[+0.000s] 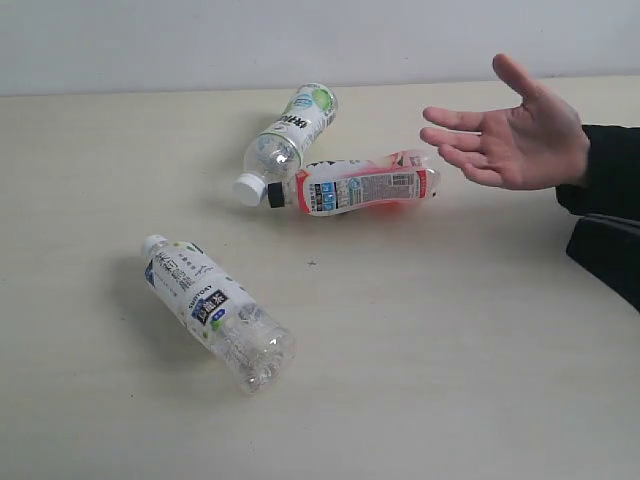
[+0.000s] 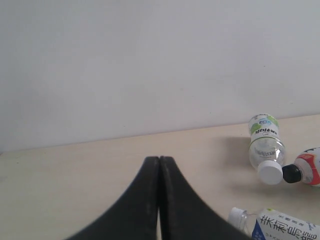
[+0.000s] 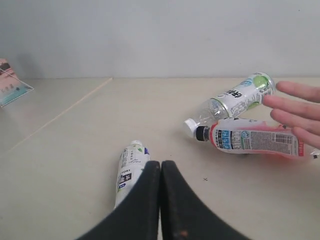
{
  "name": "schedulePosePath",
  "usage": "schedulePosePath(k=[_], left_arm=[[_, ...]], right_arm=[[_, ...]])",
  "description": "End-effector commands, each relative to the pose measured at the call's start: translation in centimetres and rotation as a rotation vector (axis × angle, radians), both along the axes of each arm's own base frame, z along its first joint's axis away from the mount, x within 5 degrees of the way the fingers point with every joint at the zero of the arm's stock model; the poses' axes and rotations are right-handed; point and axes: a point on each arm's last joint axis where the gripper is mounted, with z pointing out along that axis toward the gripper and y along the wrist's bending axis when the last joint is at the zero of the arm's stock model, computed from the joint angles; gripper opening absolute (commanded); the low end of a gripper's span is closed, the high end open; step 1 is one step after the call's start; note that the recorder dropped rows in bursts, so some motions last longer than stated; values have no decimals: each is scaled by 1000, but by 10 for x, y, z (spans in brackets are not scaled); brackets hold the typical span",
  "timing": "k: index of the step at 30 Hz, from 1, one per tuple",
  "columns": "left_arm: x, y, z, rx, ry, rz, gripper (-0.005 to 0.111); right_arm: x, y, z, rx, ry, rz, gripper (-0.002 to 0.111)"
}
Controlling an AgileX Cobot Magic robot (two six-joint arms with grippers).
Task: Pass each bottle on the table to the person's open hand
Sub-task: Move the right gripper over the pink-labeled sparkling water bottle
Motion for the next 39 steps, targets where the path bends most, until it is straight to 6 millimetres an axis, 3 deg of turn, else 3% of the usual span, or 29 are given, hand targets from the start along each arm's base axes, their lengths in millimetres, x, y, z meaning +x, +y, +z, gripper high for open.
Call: schedulePosePath(k=[1, 5, 9, 16, 23, 30, 39], left_arm=[[0, 0, 1, 0, -10, 2, 0], [0, 0, 1, 0, -10, 2, 0], [0, 0, 1, 0, -10, 2, 0], [0, 0, 1, 0, -10, 2, 0], [0, 0, 1, 0, -10, 2, 0], [0, 0, 1, 0, -10, 2, 0], [0, 0, 1, 0, -10, 2, 0]], right_arm=[[8, 2, 15, 31, -13, -39, 0], [26, 19, 36, -9, 34, 2, 6], [60, 46, 54, -156, 56, 69, 20], [125, 96, 48, -447, 143, 227, 56], [179, 125, 43, -774, 201, 334, 86], [218, 135, 25, -1123, 217, 444, 85], [255, 133, -20, -1466, 114, 459, 82]])
